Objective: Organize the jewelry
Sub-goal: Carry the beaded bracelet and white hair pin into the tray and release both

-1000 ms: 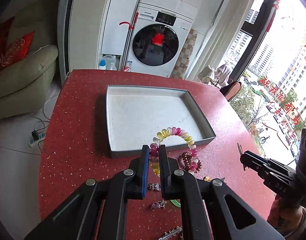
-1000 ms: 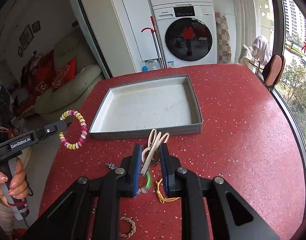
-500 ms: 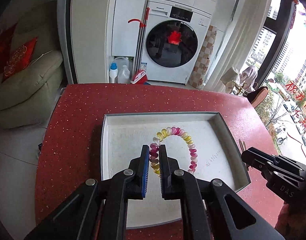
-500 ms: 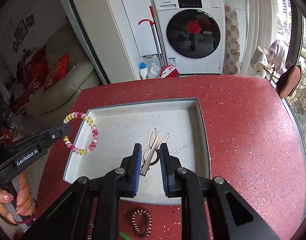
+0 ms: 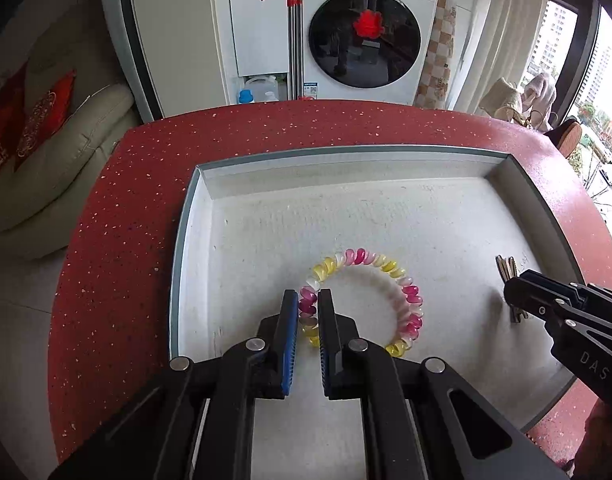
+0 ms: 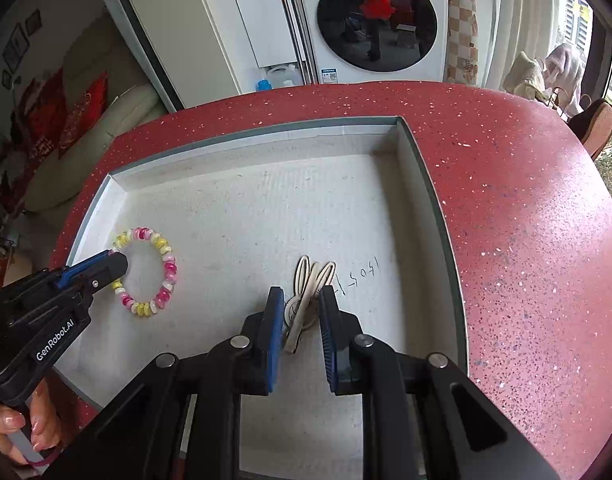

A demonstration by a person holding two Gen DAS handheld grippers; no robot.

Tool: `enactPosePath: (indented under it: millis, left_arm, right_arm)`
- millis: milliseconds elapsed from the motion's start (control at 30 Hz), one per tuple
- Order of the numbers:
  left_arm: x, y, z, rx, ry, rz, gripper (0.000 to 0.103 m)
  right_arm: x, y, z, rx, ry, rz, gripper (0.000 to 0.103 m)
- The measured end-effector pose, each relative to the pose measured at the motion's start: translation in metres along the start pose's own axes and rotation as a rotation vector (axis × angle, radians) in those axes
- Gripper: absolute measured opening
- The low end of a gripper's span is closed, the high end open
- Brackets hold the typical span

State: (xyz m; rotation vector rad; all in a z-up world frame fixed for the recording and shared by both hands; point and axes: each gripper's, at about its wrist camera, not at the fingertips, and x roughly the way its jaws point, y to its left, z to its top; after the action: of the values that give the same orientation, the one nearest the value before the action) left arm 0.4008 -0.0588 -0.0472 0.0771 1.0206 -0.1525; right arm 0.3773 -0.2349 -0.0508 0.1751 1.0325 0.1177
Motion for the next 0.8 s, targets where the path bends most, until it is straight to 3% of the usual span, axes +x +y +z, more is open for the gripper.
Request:
enactPosePath:
  millis: [100, 167, 233, 767, 800]
  left_arm:
    - [0.003, -0.004, -0.002, 0.014, -0.006, 0.030, 0.029]
    - [0.002, -0.007, -0.002, 0.018, -0.005, 0.039, 0.029]
    - [0.000, -0.006, -0.003, 0.012, 0.000, 0.025, 0.029]
    - [-0.054, -0.003, -0.006, 0.008, -0.160, -0.032, 0.030]
    - [-0.059, -0.001, -0.007, 0.010, -0.170, -0.032, 0.064]
  right_arm:
    - [0.000, 0.001, -0.001, -0.002, -0.005, 0.001, 0.023]
    - [-0.002, 0.002, -0.001, 0.007, -0.002, 0.013, 0.030]
    - [-0.004, 0.001, -0.001, 0.022, 0.001, 0.020, 0.043]
    - [-0.049, -0.008, -0.006, 0.101, -0.084, 0.079, 0.054]
    - [-0.052, -0.008, -0.007, 0.107, -0.087, 0.085, 0.056]
